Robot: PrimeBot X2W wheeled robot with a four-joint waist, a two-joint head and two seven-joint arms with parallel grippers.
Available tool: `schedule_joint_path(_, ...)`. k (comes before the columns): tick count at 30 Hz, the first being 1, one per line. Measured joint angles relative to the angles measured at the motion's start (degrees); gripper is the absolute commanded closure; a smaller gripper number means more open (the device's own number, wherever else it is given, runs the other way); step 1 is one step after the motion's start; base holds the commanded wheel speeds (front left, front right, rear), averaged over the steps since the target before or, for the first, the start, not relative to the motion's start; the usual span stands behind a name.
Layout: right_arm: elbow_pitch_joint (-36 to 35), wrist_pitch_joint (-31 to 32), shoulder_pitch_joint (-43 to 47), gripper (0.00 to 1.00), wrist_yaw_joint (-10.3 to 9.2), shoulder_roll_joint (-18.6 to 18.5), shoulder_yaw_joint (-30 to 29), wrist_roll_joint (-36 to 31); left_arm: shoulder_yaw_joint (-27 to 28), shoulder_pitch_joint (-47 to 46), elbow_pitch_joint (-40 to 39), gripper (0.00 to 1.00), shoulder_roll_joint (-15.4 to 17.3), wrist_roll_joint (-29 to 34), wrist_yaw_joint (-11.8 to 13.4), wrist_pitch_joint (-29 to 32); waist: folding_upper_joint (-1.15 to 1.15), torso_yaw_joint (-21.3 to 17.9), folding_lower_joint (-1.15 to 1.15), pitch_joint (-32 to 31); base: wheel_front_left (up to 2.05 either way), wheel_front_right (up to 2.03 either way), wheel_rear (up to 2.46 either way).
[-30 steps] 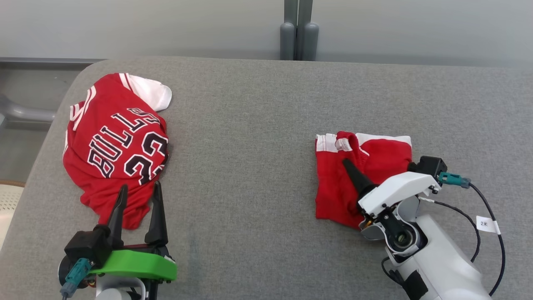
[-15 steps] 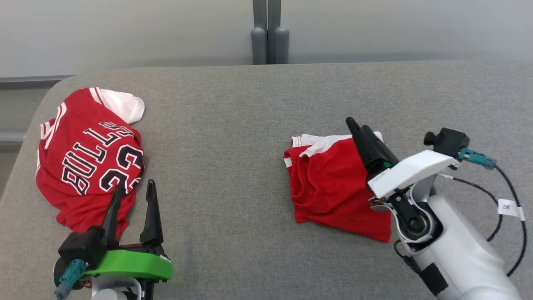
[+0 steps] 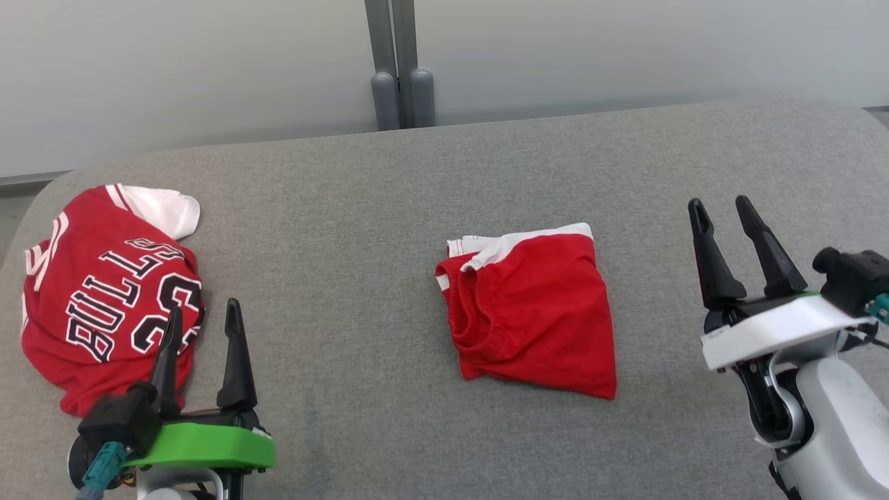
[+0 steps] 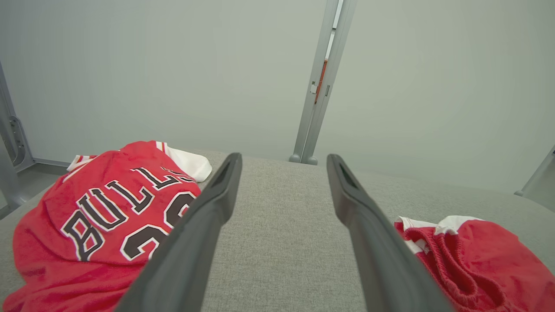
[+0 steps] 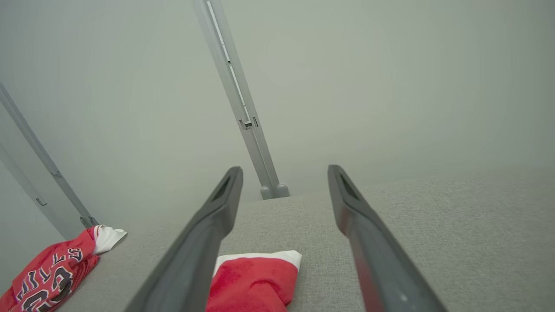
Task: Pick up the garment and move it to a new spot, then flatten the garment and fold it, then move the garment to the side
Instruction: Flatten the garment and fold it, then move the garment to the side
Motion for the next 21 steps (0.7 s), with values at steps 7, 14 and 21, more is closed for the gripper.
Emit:
schedule_joint_path(7, -0.8, -0.7, 7.5, 0.00, 0.00, 3.4, -4.2, -11.7, -0.8, 1.0, 0.1, 0.00, 0.0, -0.3, 0.3, 0.0, 0.00, -0.7, 0.00, -1.2, 0.00, 0.00, 0.00)
schedule_joint_path(14, -0.7, -0.7, 10.2, 0.00, 0.00, 5.3, -5.6, -16.5, -1.4, 1.2, 0.7, 0.00, 0.0, -0.3, 0.9, 0.0, 0.00, -0.7, 0.00, -1.7, 0.00, 0.00, 0.00)
schedule_joint_path(21, -0.3, -0.7, 10.5, 0.00, 0.00, 6.4, -6.2, -17.6, -1.7, 1.2, 0.7, 0.00, 0.0, -0.3, 1.2, 0.0, 0.00, -0.4, 0.00, -1.7, 0.00, 0.00, 0.00)
